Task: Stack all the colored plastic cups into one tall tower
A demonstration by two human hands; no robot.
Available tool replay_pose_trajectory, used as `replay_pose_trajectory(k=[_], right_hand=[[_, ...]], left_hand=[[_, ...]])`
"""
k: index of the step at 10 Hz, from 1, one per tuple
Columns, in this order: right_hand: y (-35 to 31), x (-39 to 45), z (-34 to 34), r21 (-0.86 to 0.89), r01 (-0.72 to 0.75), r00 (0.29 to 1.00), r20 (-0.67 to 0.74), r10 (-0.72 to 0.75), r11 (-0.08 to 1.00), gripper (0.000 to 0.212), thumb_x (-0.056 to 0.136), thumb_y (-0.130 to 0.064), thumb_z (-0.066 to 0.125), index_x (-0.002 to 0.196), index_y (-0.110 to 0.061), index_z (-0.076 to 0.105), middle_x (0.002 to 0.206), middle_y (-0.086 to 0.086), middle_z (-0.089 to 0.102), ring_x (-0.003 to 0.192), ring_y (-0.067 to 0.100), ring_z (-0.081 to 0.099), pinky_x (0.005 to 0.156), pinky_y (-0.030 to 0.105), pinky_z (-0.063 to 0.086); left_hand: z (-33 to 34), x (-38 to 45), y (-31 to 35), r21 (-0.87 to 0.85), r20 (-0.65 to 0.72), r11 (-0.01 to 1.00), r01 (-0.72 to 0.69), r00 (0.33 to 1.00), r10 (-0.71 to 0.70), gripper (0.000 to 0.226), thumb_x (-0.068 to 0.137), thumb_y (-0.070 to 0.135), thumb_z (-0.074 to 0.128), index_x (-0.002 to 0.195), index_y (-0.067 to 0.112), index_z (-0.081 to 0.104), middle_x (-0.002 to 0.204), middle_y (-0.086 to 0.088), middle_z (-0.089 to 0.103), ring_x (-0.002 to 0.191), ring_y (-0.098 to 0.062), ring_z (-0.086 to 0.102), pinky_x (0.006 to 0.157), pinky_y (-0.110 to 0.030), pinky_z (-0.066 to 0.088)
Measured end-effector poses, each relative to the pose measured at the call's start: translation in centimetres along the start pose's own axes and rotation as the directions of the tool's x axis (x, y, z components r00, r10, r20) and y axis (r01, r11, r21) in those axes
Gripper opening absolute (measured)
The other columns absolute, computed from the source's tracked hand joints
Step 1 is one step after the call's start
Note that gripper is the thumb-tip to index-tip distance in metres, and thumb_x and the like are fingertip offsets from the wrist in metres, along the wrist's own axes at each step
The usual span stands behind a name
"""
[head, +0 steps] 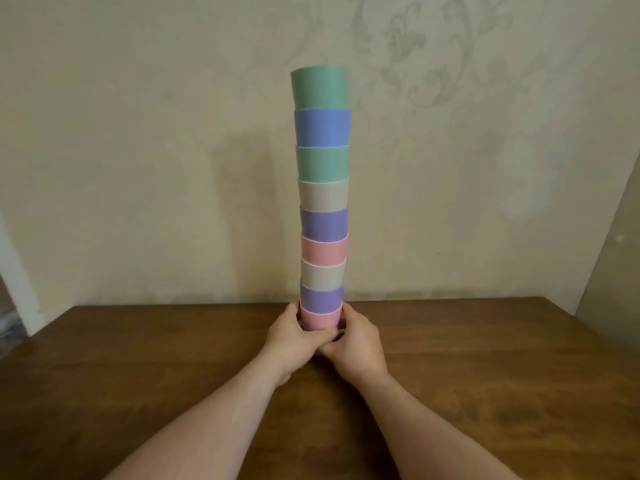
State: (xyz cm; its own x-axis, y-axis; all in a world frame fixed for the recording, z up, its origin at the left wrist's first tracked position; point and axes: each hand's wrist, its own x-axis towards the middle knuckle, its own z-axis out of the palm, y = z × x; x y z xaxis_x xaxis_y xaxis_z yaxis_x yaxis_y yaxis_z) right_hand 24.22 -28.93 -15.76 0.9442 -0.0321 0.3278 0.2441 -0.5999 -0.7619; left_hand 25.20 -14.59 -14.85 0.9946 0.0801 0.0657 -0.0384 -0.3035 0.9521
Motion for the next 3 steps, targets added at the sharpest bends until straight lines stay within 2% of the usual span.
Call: replay_pose_trajectory(k=[2, 3], right_hand=[[0.4, 0.6, 0.0, -0.020, 0.005, 0.999, 0.038, -0.004, 1.000, 0.055, 0.081, -0.032, 0.081, 0.132, -0.034, 0.063, 0.115, -0.002, 0.069, 0.107, 0.018, 0.066, 0.091, 0.035, 0.057], [-0.1, -0.4, -0.8, -0.056, -0.063, 0.984, 0.161, 0.071, 0.996, 0.068, 0.088, -0.043, 0.081, 0.148, -0.033, 0.050, 0.138, 0.002, 0.063, 0.122, 0.020, 0.063, 0.102, 0.038, 0.055]], left_hand=[[0.5, 0.3, 0.0, 0.015, -0.020, 1.000, -0.003, 1.000, 0.003, 0.065, 0.073, 0.032, 0.096, 0.126, 0.037, 0.059, 0.125, 0.008, 0.074, 0.108, -0.010, 0.070, 0.089, -0.032, 0.057], [-0.2, -0.9, 0.1, -0.032, 0.006, 0.999, -0.009, 1.000, 0.010, 0.091, 0.068, 0.045, 0.095, 0.148, 0.038, 0.051, 0.139, 0.010, 0.067, 0.121, -0.012, 0.066, 0.100, -0.035, 0.057]])
